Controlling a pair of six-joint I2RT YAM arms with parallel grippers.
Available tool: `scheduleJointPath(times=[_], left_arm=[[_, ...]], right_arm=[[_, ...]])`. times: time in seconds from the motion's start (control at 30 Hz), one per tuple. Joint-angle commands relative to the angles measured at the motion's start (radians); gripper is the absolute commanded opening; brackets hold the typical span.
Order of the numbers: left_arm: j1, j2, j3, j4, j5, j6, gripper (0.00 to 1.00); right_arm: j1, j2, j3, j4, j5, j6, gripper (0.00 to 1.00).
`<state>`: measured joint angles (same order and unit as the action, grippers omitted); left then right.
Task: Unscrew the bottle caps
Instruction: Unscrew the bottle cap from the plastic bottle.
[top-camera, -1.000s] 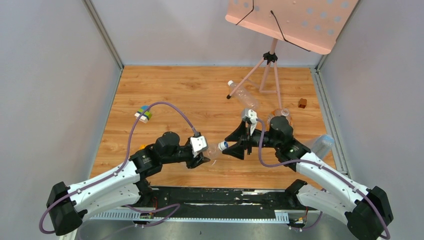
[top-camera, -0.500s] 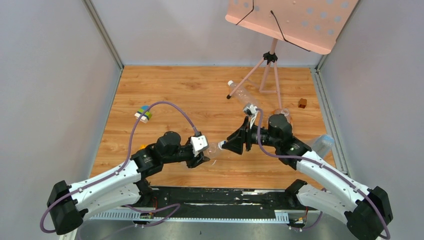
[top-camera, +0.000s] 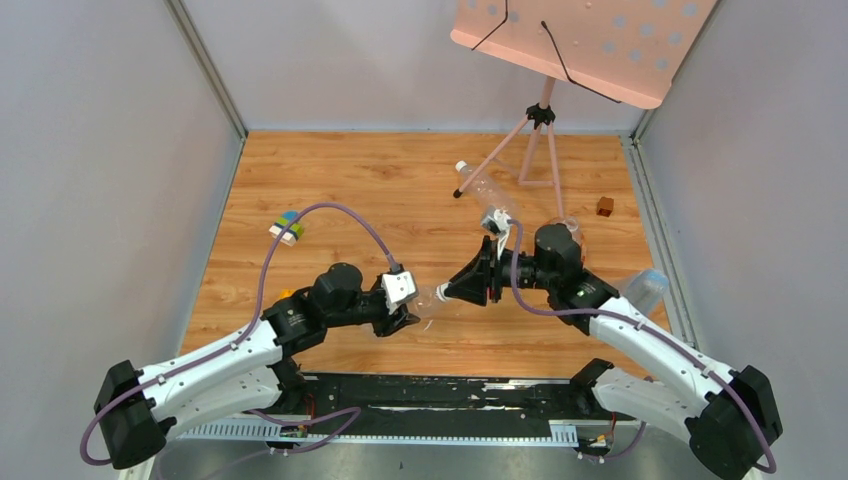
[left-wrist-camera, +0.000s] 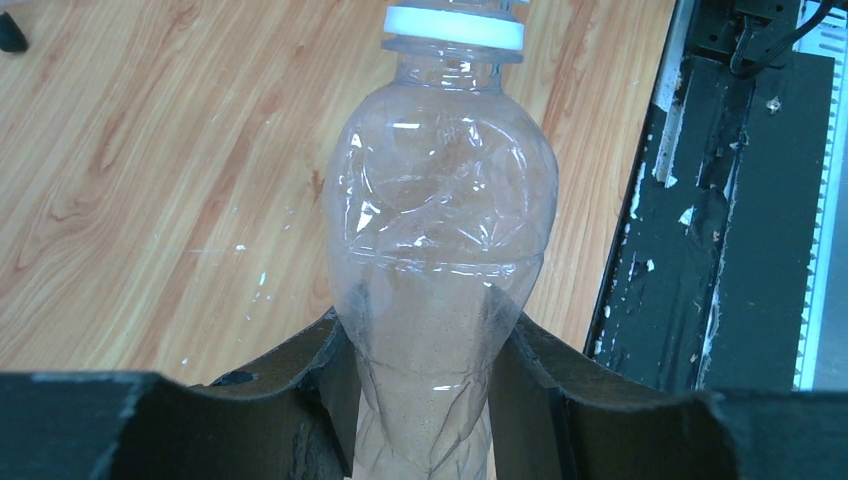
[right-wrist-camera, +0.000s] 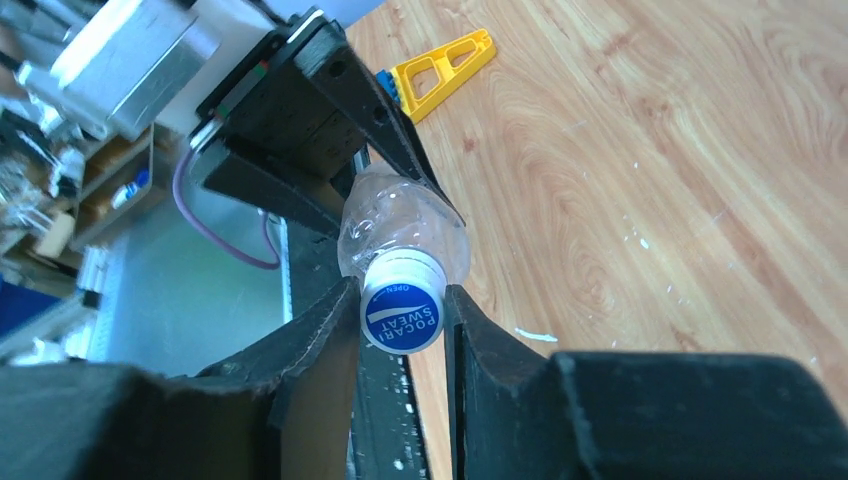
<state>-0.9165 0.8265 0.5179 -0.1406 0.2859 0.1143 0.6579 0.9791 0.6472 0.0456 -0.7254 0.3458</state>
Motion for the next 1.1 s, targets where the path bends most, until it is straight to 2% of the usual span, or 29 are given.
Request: scheduleJointPath(times=[0.0,0.07,0.13,0.23,0.4,0.5,0.63,0.7,0.87,1.07], left_arm=[[0.001,-0.020,0.018,0.029,-0.002,0.000,0.15],[0.001,-0.026,0.018,0.026,0.002,-0.003,0.15],[0.001,-0.033,0.018,0.023,0.010,-0.006,0.15],[0.001,-0.049,0.016,0.036,0.030,-0.015,0.15],[0.001,-0.054,0.016,0.032,0.045,-0.007,0.16],[0.002,-0.052,0.014,0.033,0.049,-0.008,0.16],[0.001,-0.050,0.013,0.034,0.046,-0.007,0.16],[0.001,-0.050,0.012,0.035,0.046,-0.004,0.16],[0.001,-0.047,0.010,0.040,0.047,0.001,0.16],[0.001,-0.038,0.014,0.042,0.047,0.014,0.16]], right_arm=[[0.006,-0.058,-0.045,0.157,-0.188,-0.269,0.13],[0.006,-0.086,-0.065,0.175,-0.232,-0.416,0.08],[0.006,-0.106,-0.070,0.165,-0.255,-0.555,0.07],[0.006,-0.115,-0.043,0.065,-0.279,-0.809,0.06],[0.005,-0.094,-0.017,0.004,-0.298,-1.005,0.03],[0.005,-0.085,-0.025,0.014,-0.330,-1.012,0.04],[0.006,-0.088,-0.040,0.063,-0.272,-0.877,0.19],[0.006,-0.094,-0.036,0.048,-0.227,-0.839,0.23],[0.005,-0.122,-0.036,0.032,-0.153,-0.782,0.46],[0.006,-0.151,-0.048,0.037,-0.167,-0.681,0.57]])
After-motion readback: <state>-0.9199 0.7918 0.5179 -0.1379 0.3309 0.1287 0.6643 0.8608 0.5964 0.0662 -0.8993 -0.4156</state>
